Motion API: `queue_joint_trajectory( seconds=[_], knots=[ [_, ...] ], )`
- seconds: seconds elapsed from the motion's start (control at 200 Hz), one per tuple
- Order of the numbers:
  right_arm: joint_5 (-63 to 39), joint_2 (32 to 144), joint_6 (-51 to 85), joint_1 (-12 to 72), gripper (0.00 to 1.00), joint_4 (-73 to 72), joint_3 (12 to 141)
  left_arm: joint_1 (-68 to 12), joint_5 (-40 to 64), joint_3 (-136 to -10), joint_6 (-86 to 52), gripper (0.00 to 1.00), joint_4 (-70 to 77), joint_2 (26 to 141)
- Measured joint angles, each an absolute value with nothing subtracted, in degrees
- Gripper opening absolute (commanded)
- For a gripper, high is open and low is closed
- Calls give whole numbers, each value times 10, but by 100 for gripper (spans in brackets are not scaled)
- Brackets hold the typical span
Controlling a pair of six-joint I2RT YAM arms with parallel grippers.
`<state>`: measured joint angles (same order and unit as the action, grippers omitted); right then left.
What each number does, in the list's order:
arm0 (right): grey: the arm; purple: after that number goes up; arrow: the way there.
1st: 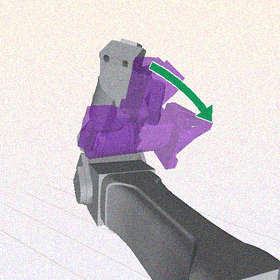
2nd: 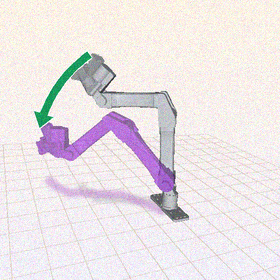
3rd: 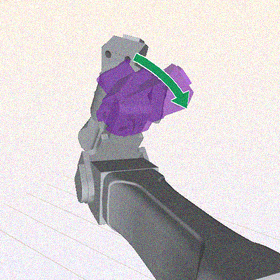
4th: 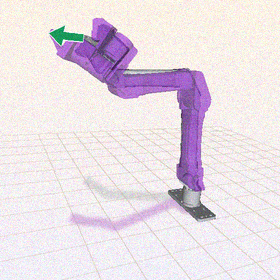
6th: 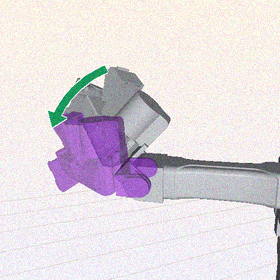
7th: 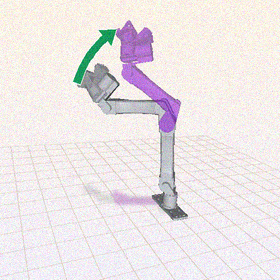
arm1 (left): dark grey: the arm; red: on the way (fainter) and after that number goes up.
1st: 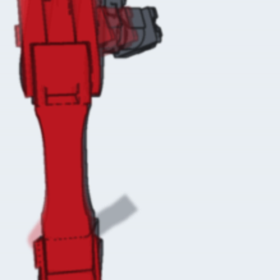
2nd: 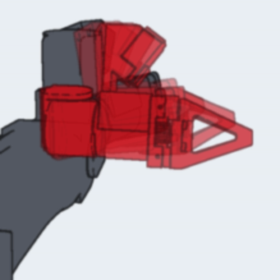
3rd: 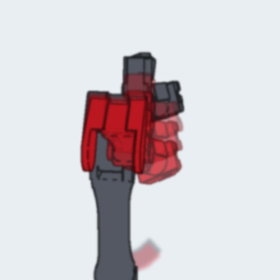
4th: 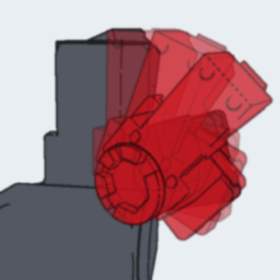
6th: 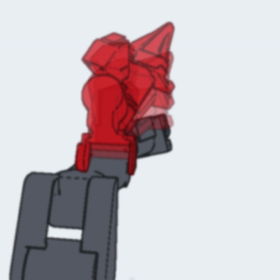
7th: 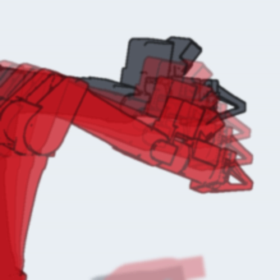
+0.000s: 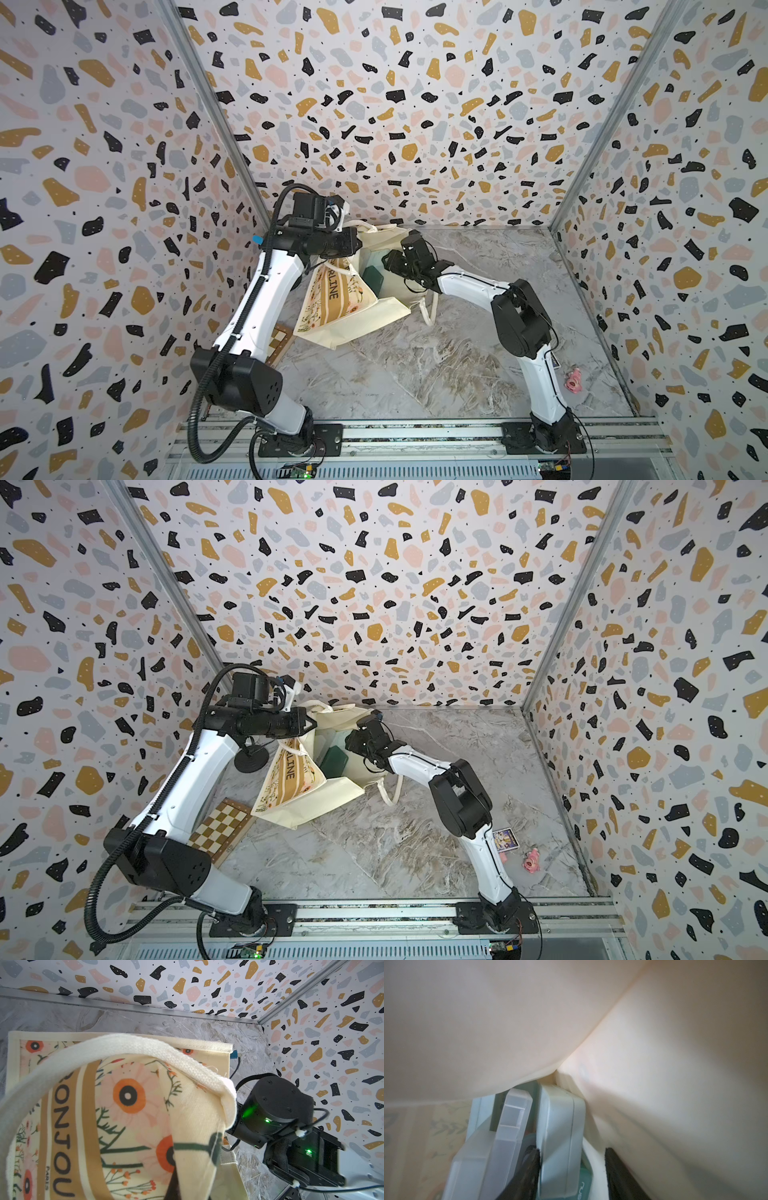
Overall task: Take out the pencil case from the canvas bag
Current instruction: Pick up the pencil case from the canvas bag.
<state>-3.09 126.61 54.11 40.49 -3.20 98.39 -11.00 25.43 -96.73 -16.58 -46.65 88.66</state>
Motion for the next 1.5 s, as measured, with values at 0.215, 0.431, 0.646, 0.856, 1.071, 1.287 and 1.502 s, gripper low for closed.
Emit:
queue_joint_trajectory(
  seconds=[0.215, 0.431, 0.646, 0.856, 1.071, 1.287, 1.502],
  knots=[
    [-51, 1278, 549, 406, 26, -52, 988, -110, 256, -965, -165, 0, -466, 887],
    [-49, 1228, 552, 406, 19, -77, 933, -111, 263, -965, -165, 0, -463, 887],
    [-22, 1101, 542, 406, 15, -82, 808, -127, 271, -965, -161, 0, -463, 887],
    [4, 974, 528, 406, 13, -85, 702, -154, 264, -965, -150, 0, -470, 887],
    [20, 886, 511, 403, 13, -79, 627, -180, 253, -965, -127, 0, -481, 887],
    [14, 772, 489, 389, 13, -67, 560, -188, 226, -977, -100, 0, -497, 891],
    [3, 668, 465, 368, 13, -30, 540, -190, 145, -1044, -96, 0, -536, 927]
  ],
)
